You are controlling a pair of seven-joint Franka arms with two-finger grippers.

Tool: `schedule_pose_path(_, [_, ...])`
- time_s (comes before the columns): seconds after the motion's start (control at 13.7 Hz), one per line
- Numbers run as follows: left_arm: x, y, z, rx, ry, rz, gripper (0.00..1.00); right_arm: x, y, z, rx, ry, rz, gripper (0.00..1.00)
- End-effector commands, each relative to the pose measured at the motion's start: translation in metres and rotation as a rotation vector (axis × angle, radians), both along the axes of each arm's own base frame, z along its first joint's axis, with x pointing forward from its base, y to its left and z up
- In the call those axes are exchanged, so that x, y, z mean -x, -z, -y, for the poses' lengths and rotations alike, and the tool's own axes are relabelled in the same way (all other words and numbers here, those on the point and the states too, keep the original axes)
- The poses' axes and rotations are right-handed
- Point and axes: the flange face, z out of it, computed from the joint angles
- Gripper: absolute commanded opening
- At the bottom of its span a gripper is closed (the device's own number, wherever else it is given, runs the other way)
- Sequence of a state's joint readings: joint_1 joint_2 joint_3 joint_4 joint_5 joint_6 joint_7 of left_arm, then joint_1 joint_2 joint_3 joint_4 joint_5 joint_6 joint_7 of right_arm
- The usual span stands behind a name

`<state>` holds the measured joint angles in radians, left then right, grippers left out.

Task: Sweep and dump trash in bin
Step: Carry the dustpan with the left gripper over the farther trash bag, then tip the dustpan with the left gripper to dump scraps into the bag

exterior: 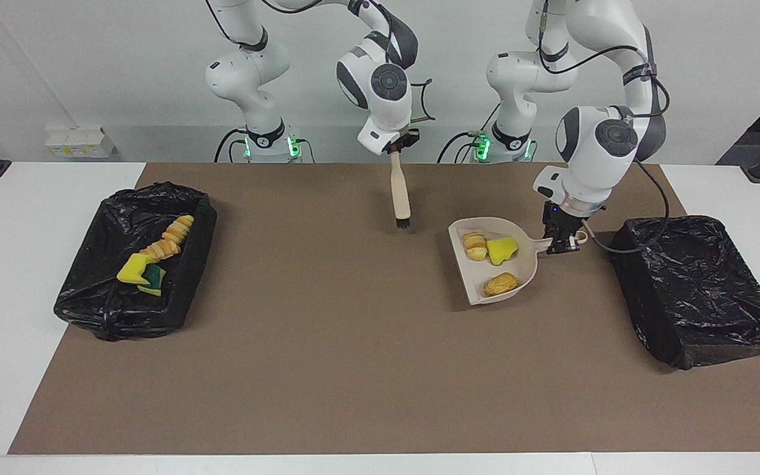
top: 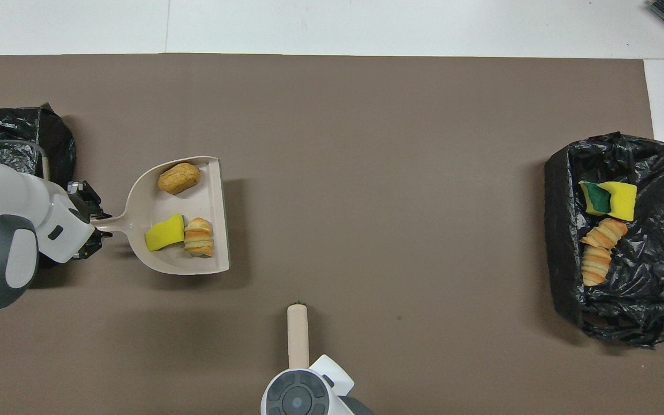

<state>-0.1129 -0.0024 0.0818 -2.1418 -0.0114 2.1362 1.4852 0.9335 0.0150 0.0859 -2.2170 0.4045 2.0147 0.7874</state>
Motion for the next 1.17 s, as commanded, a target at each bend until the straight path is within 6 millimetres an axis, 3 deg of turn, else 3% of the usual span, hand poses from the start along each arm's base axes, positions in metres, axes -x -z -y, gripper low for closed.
schedule_pose_path(0.0, [-0.003,-0.019,-0.043,0.025,-0.021,0.038,0.00,0.014,0.010,0.003,0.028,0.012,0.004,0.00])
schedule_pose_path(0.37, [-0.014,-0.067,-0.136,0.017,-0.112,0.062,0.00,0.026,0.021,0.003,0.023,-0.007,0.020,0.00])
schedule_pose_path(0.44, [-0.014,-0.080,-0.156,0.011,-0.126,0.072,0.00,0.025,0.021,0.001,0.026,-0.007,0.016,0.45])
schedule_pose_path(0.51, [-0.011,-0.091,-0.186,0.001,-0.150,0.080,0.00,0.020,0.017,-0.001,0.031,-0.021,0.022,0.99])
schedule_pose_path(0.73, [-0.002,-0.118,-0.265,-0.044,-0.197,0.068,0.00,-0.013,-0.004,-0.007,0.007,0.007,0.049,1.00])
schedule_pose_path(0.95, [-0.011,-0.137,-0.312,-0.140,-0.158,0.082,0.00,-0.071,-0.047,0.015,-0.020,0.046,0.083,1.00])
schedule_pose_path(1.1, [-0.013,-0.139,-0.329,-0.253,-0.140,0.078,0.00,-0.116,-0.080,0.039,-0.030,0.012,0.118,1.00])
